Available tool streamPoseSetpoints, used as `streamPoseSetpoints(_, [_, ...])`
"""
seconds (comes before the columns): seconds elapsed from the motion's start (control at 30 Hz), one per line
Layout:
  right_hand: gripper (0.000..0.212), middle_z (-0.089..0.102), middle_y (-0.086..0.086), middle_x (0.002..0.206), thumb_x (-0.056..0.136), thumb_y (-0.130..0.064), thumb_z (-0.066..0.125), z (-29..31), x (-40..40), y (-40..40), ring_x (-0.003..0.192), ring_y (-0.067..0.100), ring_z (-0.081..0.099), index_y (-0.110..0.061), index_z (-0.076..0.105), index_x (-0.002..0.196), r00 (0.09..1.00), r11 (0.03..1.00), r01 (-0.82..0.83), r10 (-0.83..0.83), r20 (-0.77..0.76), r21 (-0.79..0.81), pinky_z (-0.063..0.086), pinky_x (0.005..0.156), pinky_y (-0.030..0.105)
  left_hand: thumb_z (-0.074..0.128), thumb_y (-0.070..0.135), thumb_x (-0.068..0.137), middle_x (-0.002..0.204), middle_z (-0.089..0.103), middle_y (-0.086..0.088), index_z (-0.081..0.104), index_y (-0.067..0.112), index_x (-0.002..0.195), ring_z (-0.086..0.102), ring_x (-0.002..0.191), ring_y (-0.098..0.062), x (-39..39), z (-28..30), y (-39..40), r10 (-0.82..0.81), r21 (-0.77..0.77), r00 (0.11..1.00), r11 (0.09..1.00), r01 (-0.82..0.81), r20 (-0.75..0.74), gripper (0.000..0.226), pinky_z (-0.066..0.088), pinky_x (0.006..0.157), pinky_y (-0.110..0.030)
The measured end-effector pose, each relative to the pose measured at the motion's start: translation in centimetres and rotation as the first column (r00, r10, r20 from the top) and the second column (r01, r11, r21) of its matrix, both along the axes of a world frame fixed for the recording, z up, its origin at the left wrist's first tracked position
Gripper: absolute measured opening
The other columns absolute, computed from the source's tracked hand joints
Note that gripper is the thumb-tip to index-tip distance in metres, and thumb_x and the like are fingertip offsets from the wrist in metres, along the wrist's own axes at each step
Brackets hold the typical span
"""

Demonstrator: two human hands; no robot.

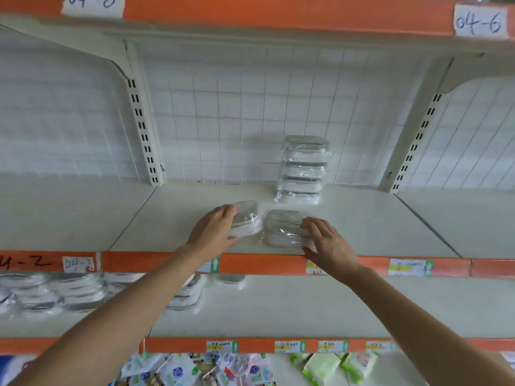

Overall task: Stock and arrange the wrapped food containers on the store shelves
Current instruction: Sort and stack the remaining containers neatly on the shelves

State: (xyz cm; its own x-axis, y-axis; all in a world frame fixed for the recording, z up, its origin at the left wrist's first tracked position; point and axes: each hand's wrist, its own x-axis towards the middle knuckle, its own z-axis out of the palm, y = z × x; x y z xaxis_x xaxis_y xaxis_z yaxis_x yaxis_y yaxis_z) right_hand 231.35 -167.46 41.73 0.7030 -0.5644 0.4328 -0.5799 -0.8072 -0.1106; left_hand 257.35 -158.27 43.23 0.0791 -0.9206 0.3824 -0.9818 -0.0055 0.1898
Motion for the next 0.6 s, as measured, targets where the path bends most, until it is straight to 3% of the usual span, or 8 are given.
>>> streamPoseSetpoints(0.1, [0.043,0.055,0.007,0.122,0.079,-0.021,0.072,0.0,0.0,-2.3,0.115,0.029,0.051,-0.006,0.058,0.117,0.998,0.999,-0.045,0.045,-0.046,-0.011,0.04,0.09,0.035,0.078,0.043,0.071,0.131,0.046,-0.002,0.047,0.011,0.119,0.044,0.12,-0.019,1.4,-0.2,-1.6,-0.074,0.121,0.996,0.99,0.078,-0.04,0.065,0.034,0.101,-0.031])
streamPoseSetpoints(0.17, [0.044,0.055,0.005,0.119,0.081,-0.032,0.07,0.2,0.0,-3.4,0.111,0.027,0.052,-0.009,0.059,0.116,0.996,0.997,-0.073,0.073,-0.042,-0.005,0.037,0.09,0.034,0.075,0.058,0.066,0.139,0.035,-0.002,0.04,0.015,0.13,0.033,0.13,-0.019,2.5,-0.1,-2.4,-0.017,0.201,0.998,0.979,0.029,-0.06,0.085,0.025,0.109,-0.035])
streamPoseSetpoints(0.23, [0.054,0.05,0.006,0.127,0.081,-0.044,0.068,0.4,0.6,-4.6,0.119,0.027,0.045,-0.011,0.056,0.123,0.997,0.997,-0.074,0.074,-0.014,0.034,0.036,0.094,0.039,0.072,0.065,0.065,0.148,0.02,0.001,0.025,0.023,0.143,0.019,0.139,-0.019,3.4,-0.2,-2.9,0.08,0.297,0.99,0.954,-0.044,-0.112,0.101,0.017,0.115,-0.044])
streamPoseSetpoints(0.3, [0.068,0.035,0.003,0.142,0.079,-0.054,0.065,0.5,1.5,-5.5,0.131,0.027,0.03,-0.022,0.045,0.135,0.999,0.98,-0.021,0.027,-0.028,0.196,0.032,0.104,0.045,0.076,0.058,0.066,0.147,0.021,0.0,0.02,0.027,0.146,0.02,0.137,-0.02,4.1,-0.5,-3.3,0.122,0.367,0.966,0.93,-0.031,-0.228,0.103,0.022,0.113,-0.042])
streamPoseSetpoints(0.4, [0.075,0.031,0.002,0.137,0.073,-0.054,0.07,0.3,2.2,-6.7,0.127,0.026,0.031,-0.032,0.041,0.138,1.0,0.896,0.006,0.002,-0.017,0.443,0.032,0.108,0.042,0.084,0.045,0.063,0.135,0.037,0.0,0.032,0.025,0.142,0.036,0.127,-0.016,5.3,-0.7,-3.7,0.121,0.297,0.921,0.955,-0.007,-0.369,0.097,0.032,0.104,-0.03])
streamPoseSetpoints(0.5, [0.074,0.03,0.007,0.131,0.071,-0.047,0.076,0.7,1.9,-8.4,0.124,0.027,0.032,-0.032,0.045,0.137,1.0,0.895,0.002,-0.015,0.027,0.447,0.032,0.108,0.037,0.085,0.041,0.063,0.132,0.039,0.005,0.037,0.024,0.138,0.039,0.121,-0.009,6.0,1.2,-5.2,0.111,0.165,0.868,0.986,-0.034,-0.484,0.091,0.032,0.099,-0.025])
streamPoseSetpoints(0.6, [0.074,0.033,0.004,0.128,0.07,-0.045,0.077,0.9,1.7,-9.2,0.124,0.024,0.033,-0.034,0.046,0.136,0.999,0.864,0.031,-0.042,0.011,0.503,0.031,0.109,0.036,0.085,0.047,0.057,0.127,0.034,0.006,0.038,0.025,0.139,0.035,0.12,-0.004,4.8,3.2,-7.6,0.003,0.135,0.859,0.988,0.076,-0.512,0.097,0.025,0.099,-0.018])
